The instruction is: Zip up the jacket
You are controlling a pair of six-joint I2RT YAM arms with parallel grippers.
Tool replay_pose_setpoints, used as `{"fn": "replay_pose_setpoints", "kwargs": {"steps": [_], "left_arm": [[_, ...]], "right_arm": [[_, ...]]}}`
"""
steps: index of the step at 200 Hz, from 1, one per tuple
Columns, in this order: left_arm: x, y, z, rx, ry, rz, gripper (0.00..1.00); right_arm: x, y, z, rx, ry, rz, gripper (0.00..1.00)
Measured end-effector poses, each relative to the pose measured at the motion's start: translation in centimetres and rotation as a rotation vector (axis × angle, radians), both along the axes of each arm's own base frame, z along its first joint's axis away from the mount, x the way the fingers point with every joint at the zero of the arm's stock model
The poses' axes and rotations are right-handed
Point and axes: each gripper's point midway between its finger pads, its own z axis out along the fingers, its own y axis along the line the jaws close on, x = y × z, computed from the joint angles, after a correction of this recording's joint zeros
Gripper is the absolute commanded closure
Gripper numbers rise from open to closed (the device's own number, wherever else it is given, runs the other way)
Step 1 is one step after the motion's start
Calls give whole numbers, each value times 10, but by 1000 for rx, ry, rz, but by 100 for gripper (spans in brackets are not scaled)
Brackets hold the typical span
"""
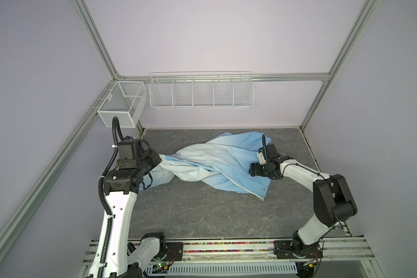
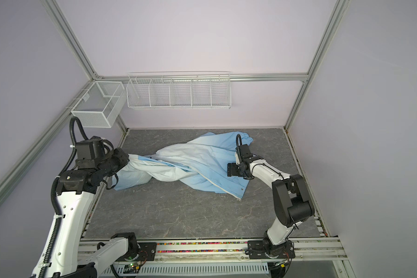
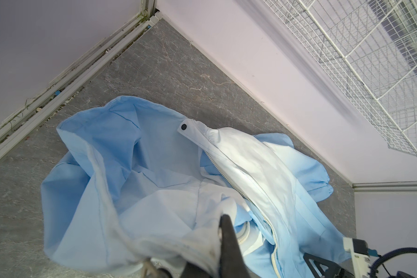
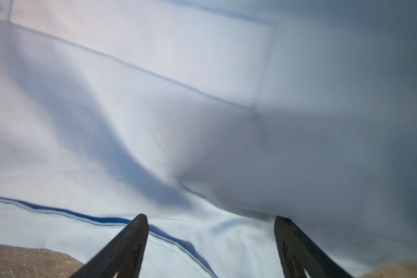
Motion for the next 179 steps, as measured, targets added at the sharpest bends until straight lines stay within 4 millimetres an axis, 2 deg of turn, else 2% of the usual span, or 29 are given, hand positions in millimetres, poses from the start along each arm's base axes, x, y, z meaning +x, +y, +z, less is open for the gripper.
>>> {"fn": "replay_pose_setpoints", "kwargs": {"steps": [26, 53, 74, 88, 105, 116, 138, 149, 163, 179], "left_arm": [[2, -1, -9, -6, 5, -5, 100], [3, -2, -20, -11, 21, -9, 100], [4, -1, -23, -13, 23, -9, 100], [4, 0, -24, -14, 22, -9, 100], [4, 1, -24, -15, 22, -11, 100], [4, 1, -24, -16, 22, -13, 100], [3, 1, -24, -14, 19, -19, 100], [2, 2, -27, -11, 21, -17, 100], [0, 5, -31, -10, 28, -11, 100], [-1, 9, -37, -10, 40, 2, 100]], "right_arm": [[5, -34, 21, 39, -48, -97, 9], [-2, -66, 25, 52, -55, -190, 8], [-10, -74, 13, 55, -27, -213, 8], [-16, -73, 4, 62, 1, -215, 9], [-15, -69, -7, 83, 24, -216, 12], [-12, -66, -15, 101, 38, -219, 18], [-7, -60, -31, 135, 70, -223, 47], [-6, -57, -34, 152, 79, -219, 58], [-1, -54, -28, 171, 75, -225, 70], [17, -52, -5, 195, 27, -219, 79]]}}
